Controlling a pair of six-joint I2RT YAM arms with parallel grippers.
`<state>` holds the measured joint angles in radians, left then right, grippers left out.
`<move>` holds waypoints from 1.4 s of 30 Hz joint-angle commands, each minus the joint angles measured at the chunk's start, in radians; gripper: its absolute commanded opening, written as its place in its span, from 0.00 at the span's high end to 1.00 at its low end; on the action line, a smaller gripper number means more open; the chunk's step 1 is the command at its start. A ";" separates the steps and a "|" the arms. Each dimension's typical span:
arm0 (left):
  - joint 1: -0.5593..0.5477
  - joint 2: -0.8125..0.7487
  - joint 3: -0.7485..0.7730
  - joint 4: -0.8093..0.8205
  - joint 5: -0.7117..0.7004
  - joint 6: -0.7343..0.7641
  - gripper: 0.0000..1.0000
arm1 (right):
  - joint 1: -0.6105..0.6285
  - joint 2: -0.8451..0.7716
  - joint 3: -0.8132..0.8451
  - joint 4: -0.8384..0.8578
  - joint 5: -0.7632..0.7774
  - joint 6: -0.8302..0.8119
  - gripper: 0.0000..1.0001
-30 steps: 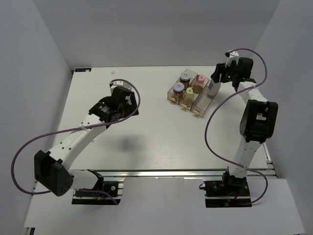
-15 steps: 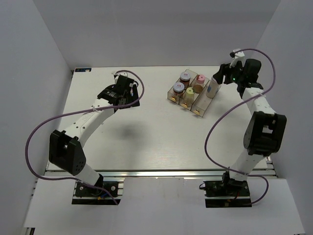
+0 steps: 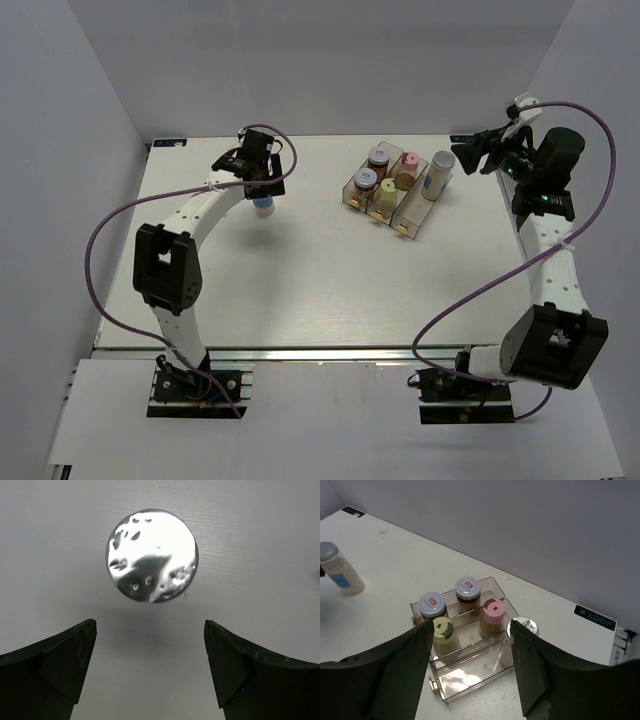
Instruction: Organize the condiment bottles
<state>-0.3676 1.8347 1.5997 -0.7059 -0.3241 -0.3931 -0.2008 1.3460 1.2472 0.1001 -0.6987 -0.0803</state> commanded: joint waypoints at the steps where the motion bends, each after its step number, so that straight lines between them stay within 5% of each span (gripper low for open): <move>1: 0.024 0.040 0.083 0.011 0.023 0.037 0.02 | -0.005 -0.050 -0.037 -0.027 -0.056 0.016 0.32; 17: 0.088 0.207 0.252 0.032 0.114 0.046 0.06 | -0.005 -0.125 -0.101 -0.077 -0.070 0.025 0.31; 19: 0.088 0.205 0.249 0.031 0.138 0.048 0.14 | -0.005 -0.127 -0.101 -0.082 -0.065 0.020 0.31; 24: 0.087 0.161 0.209 0.034 0.166 0.037 0.65 | -0.005 -0.131 -0.114 -0.096 -0.051 0.007 0.30; 32: 0.032 -0.012 0.163 0.052 0.290 0.014 1.00 | -0.005 -0.151 -0.124 -0.099 -0.016 -0.006 0.33; 35: -0.068 0.000 0.302 0.000 0.313 0.036 1.00 | -0.005 -0.153 -0.123 -0.151 0.025 0.005 0.54; 36: -0.092 0.014 0.348 -0.013 0.322 0.043 1.00 | -0.005 -0.153 -0.124 -0.158 0.034 0.005 0.73; 39: -0.165 0.076 0.494 -0.037 0.436 0.053 1.00 | -0.005 -0.166 -0.132 -0.166 0.059 0.017 1.00; 42: -0.203 0.106 0.539 0.049 0.542 0.025 1.00 | -0.005 -0.188 -0.134 -0.166 0.119 0.025 1.00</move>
<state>-0.5446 1.9587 2.0804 -0.7345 0.0650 -0.3519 -0.2020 1.2057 1.1137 -0.0708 -0.6476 -0.0639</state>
